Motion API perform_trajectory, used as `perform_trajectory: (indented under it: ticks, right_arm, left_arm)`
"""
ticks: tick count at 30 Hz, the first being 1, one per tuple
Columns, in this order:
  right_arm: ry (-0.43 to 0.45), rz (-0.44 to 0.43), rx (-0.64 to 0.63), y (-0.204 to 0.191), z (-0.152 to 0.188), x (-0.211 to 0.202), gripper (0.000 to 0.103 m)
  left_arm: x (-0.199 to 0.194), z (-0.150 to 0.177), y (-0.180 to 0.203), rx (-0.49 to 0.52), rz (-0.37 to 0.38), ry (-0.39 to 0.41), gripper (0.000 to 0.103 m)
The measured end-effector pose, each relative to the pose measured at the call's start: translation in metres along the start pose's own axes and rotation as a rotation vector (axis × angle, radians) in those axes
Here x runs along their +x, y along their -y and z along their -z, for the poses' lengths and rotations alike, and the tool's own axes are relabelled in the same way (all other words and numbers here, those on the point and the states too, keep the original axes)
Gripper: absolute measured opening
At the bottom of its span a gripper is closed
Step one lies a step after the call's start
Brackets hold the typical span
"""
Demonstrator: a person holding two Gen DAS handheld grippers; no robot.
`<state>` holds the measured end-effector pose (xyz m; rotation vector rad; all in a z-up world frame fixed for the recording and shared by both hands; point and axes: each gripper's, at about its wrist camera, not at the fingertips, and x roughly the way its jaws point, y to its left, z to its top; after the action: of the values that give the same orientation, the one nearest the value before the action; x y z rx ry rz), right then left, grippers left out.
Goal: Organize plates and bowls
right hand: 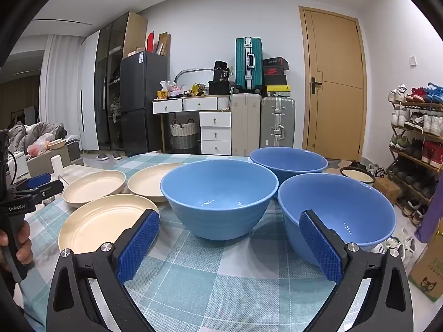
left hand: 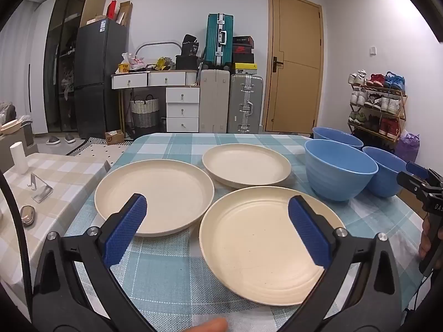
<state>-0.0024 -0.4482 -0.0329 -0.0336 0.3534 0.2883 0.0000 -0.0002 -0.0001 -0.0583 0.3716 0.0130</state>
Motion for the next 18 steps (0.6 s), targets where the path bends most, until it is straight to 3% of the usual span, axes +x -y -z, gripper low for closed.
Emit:
perform_trajectory:
  ticks: [18]
  right_arm:
    - [0.008, -0.001, 0.0, 0.0002, 0.0, -0.0003, 0.103]
  left_arm:
    - [0.0002, 0.0, -0.0001, -0.002, 0.003, -0.002, 0.102]
